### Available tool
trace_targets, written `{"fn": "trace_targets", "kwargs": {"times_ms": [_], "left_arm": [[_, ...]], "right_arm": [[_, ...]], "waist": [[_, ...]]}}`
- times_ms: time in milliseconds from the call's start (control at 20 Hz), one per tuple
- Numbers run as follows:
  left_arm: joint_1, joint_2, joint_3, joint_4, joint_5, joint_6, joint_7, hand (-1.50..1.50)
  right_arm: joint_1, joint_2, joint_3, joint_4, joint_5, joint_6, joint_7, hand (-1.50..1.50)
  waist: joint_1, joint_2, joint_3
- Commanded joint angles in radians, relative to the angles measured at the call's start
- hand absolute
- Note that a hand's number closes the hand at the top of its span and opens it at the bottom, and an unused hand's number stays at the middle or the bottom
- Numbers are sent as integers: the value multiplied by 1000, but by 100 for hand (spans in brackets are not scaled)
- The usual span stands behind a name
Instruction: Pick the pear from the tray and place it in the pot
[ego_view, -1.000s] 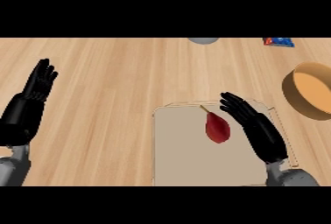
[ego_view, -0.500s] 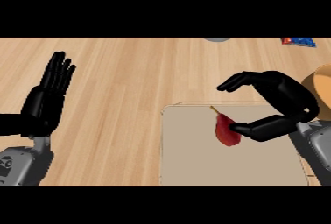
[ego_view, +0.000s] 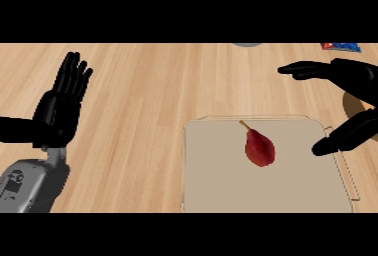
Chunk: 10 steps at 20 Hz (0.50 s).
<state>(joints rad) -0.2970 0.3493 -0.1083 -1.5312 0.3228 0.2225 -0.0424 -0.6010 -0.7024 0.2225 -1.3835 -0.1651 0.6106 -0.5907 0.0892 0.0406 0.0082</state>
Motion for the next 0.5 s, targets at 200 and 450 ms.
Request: {"fn": "trace_targets", "kwargs": {"times_ms": [200, 450], "left_arm": [[-24, -8, -11, 32, -11, 0, 23, 0], [-31, -15, 5, 13, -14, 22, 36, 0]], "right_arm": [[-100, -91, 190, 86, 351, 5, -289, -150], [-136, -72, 309, 226, 472, -95, -415, -150]], "waist": [[3, -8, -4], [-15, -19, -6]]}}
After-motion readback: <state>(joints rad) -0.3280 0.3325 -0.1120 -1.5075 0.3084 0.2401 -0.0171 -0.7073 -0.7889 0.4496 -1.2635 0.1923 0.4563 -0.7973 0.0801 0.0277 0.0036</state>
